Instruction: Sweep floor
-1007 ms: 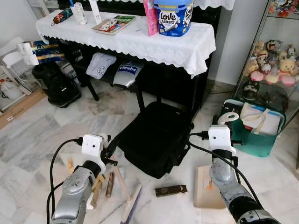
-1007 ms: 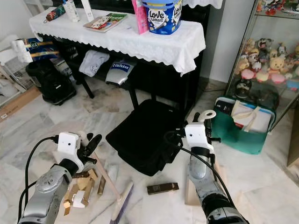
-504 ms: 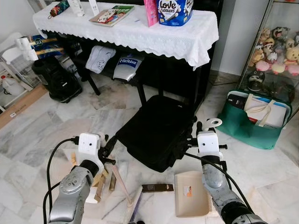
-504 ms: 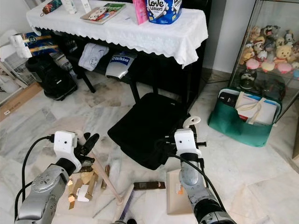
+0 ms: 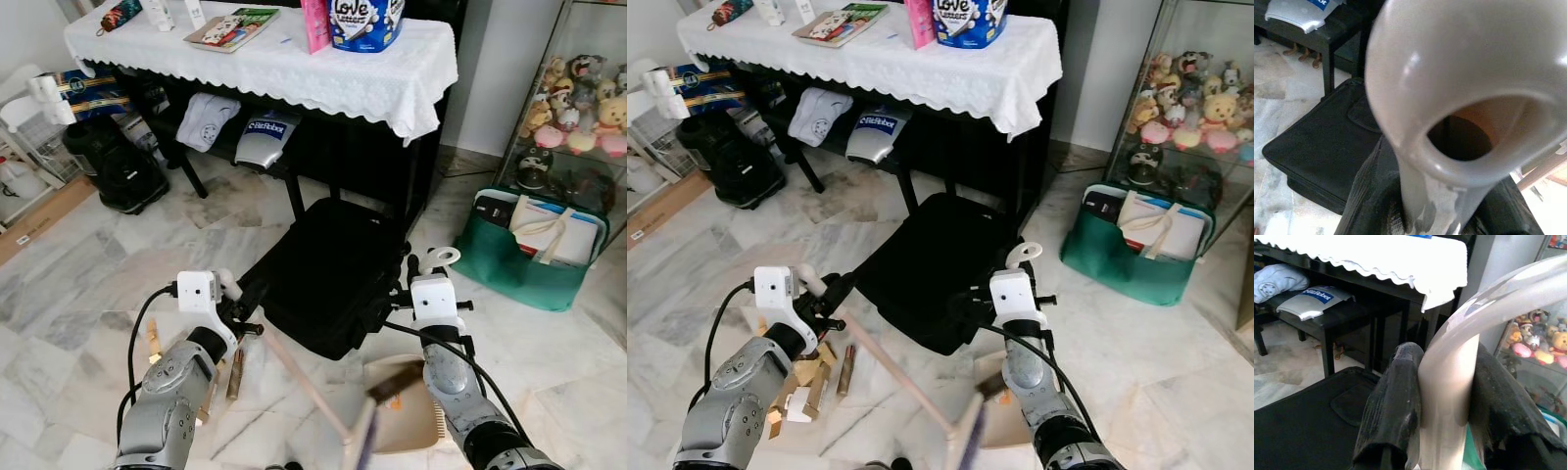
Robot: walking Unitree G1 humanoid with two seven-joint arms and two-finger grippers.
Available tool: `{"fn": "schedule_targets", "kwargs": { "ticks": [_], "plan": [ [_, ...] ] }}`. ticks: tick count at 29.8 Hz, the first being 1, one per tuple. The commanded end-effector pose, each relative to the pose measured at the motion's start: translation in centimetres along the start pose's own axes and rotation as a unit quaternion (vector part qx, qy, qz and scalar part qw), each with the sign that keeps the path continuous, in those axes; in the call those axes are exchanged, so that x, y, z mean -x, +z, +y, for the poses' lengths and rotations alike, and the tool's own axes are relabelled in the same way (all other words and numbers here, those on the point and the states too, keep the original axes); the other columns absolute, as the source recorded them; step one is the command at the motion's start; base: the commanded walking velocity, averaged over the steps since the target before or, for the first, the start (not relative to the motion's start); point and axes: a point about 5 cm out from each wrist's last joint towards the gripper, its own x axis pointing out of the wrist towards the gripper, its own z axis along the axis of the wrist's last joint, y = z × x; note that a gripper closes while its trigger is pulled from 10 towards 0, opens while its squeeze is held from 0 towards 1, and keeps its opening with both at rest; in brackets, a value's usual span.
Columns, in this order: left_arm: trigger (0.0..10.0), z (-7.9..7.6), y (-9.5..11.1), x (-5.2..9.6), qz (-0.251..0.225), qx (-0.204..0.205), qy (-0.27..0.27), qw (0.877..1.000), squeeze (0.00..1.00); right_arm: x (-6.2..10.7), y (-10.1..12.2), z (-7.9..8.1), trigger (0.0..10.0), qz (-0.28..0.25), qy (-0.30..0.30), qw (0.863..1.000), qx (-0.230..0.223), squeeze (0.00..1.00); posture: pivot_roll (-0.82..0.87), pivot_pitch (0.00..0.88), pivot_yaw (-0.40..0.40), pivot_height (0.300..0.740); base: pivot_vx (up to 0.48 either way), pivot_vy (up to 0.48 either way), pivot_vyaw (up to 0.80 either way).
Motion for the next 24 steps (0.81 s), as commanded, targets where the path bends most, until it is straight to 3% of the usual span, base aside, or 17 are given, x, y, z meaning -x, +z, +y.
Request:
{"fn": "schedule_targets", "kwargs": {
  "ticks": [1,9,17,24],
  "plan": [
    [10.0,0.5,0.9,0.2,-0.006,-0.018,0.001,1.0,0.0,0.4,-0.5,0.7,10.0,0.017,0.016,1.0,-0.001,0.0,0.1,0.151,0.163,0.74,0.0,0.0,0.0],
    [10.0,0.4,1.6,-0.6,-0.015,-0.028,0.001,1.0,0.0,-0.3,0.2,0.8,10.0,0.009,0.021,1.0,-0.014,0.0,0.09,0.124,0.156,0.74,0.0,0.0,0.0],
    [10.0,0.8,3.3,-0.2,-0.054,-0.036,0.003,0.998,0.0,-1.2,1.0,0.3,10.0,-0.003,0.012,1.0,-0.028,0.0,0.07,0.075,0.146,0.74,0.0,0.0,0.0],
    [10.0,0.8,4.3,-0.9,-0.101,-0.031,0.016,0.994,0.0,-1.6,1.4,-0.3,10.0,-0.016,0.009,0.999,-0.033,0.0,0.03,0.015,0.116,0.74,0.0,0.0,0.0]
  ]
}}
